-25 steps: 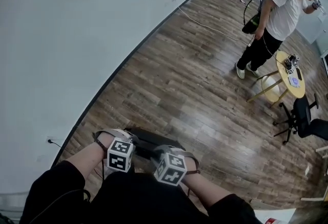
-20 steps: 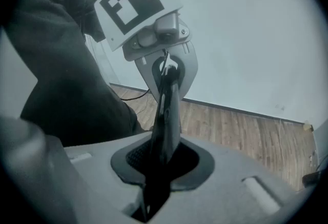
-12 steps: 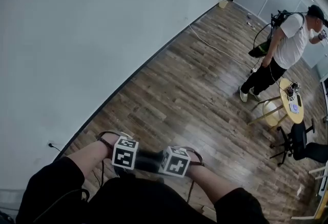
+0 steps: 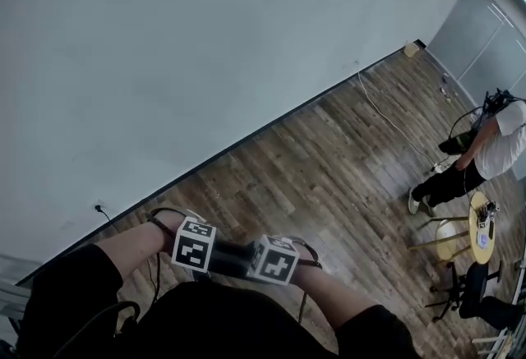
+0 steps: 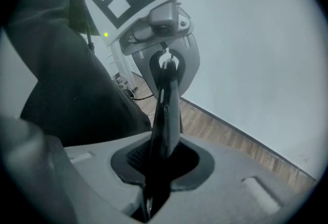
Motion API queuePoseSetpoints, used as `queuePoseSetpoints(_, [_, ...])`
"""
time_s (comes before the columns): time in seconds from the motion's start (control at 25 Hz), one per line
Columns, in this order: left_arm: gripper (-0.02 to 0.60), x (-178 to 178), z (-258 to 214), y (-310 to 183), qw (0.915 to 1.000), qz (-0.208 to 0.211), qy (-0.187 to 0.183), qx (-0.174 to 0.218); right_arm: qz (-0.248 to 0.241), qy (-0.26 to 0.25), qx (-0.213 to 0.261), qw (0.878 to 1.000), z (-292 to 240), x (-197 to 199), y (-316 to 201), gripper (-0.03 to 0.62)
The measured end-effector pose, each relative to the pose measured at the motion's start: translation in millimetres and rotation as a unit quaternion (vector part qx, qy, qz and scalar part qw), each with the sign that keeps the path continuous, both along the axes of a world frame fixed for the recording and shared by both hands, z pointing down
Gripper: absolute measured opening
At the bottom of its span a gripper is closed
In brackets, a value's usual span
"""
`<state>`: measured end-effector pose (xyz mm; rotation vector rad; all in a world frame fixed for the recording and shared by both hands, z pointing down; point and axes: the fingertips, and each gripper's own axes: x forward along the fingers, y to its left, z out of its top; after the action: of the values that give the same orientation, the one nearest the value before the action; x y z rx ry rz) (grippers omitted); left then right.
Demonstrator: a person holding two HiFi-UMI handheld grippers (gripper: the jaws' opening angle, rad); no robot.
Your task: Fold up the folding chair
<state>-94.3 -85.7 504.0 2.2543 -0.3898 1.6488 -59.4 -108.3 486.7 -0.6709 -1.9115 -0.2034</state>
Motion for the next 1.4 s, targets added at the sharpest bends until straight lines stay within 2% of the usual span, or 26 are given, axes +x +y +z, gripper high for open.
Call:
queuePoseSetpoints(0.36, [0.060, -121, 2, 44, 0.9941, -0.108, -0.009, 0.010, -0.103, 0.008, 0.018, 0.994, 3, -125, 36, 0.064])
queuePoseSetpoints(0.72, [0.060, -209, -3, 68, 0.9763, -0.215, -0.021, 0.008, -0.202, 0.005, 0.024, 0.979, 0, -221, 55, 0.064])
queuePoseSetpoints(1.0, [0.060, -267, -6, 76, 0.9556, -0.294, -0.020, 0.000, -0.271, 0.009, 0.017, 0.963, -3, -285, 62, 0.064])
queuePoseSetpoints(1.24, [0.058, -306, 3, 74, 0.9310, -0.364, -0.014, -0.015, -0.332, 0.018, 0.003, 0.943, 5, -327, 60, 0.064])
queuePoseSetpoints(1.4, [0.058, -327, 3, 70, 0.9133, -0.407, -0.012, -0.017, -0.376, 0.012, 0.010, 0.926, 5, -354, 53, 0.064])
